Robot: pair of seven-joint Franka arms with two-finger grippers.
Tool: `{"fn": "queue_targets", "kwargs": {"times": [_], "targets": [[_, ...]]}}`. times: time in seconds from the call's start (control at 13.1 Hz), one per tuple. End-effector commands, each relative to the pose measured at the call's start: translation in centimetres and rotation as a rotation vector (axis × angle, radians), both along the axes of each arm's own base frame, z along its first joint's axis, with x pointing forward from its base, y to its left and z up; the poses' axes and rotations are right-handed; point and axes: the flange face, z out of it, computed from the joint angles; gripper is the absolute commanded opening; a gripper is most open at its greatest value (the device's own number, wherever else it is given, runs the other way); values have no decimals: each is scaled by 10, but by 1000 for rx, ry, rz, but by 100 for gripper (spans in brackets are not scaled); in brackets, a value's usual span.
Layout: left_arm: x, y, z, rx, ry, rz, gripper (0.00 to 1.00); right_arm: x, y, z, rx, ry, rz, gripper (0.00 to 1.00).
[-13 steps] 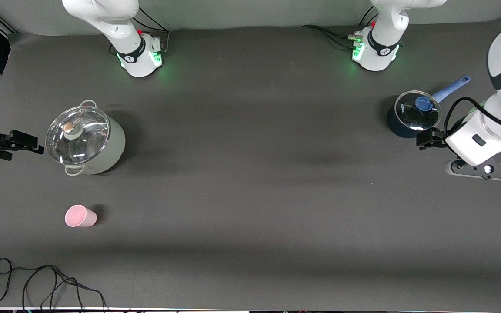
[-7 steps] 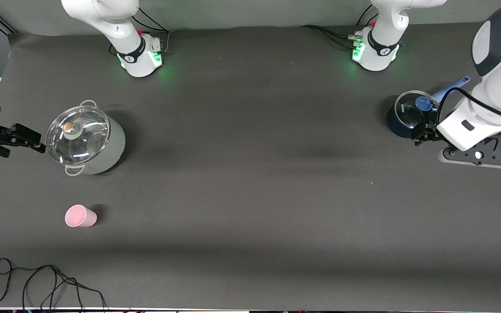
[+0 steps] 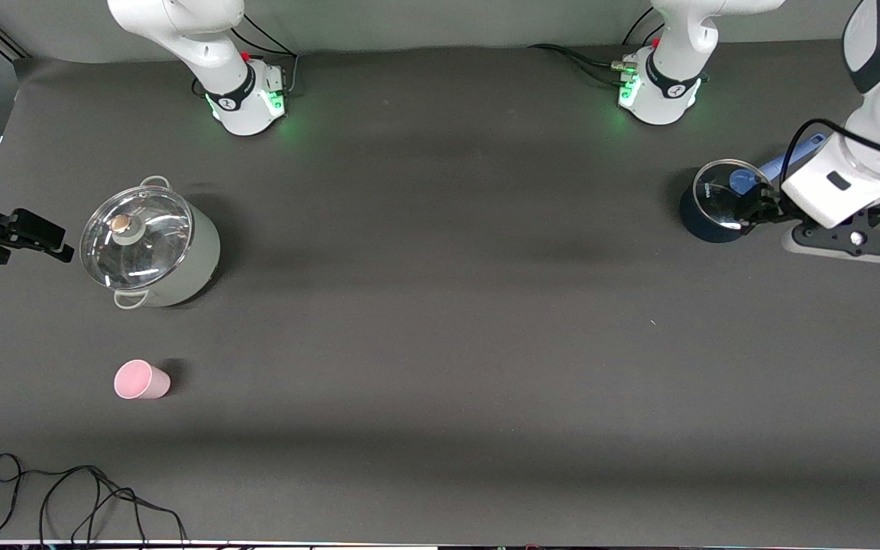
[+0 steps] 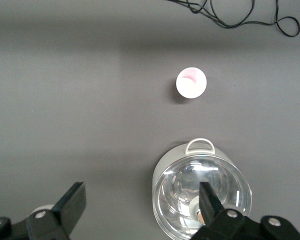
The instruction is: Transfer pink cup from left to right arm
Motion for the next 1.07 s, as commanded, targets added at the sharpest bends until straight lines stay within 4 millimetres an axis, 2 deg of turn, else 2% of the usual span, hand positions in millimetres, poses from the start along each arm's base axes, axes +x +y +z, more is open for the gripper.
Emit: {"fn": "queue_targets", "kwargs": {"times": [0.0, 0.76, 0.99], "targets": [[-8, -3, 1, -20, 33, -15, 100, -1, 8, 1, -24, 8, -2, 100], [0, 1, -6, -30, 30, -10, 100, -2, 4, 3, -24, 4, 15, 100], [0, 8, -9, -78, 43, 18, 100, -2, 4, 2, -22, 6, 15, 100]]}}
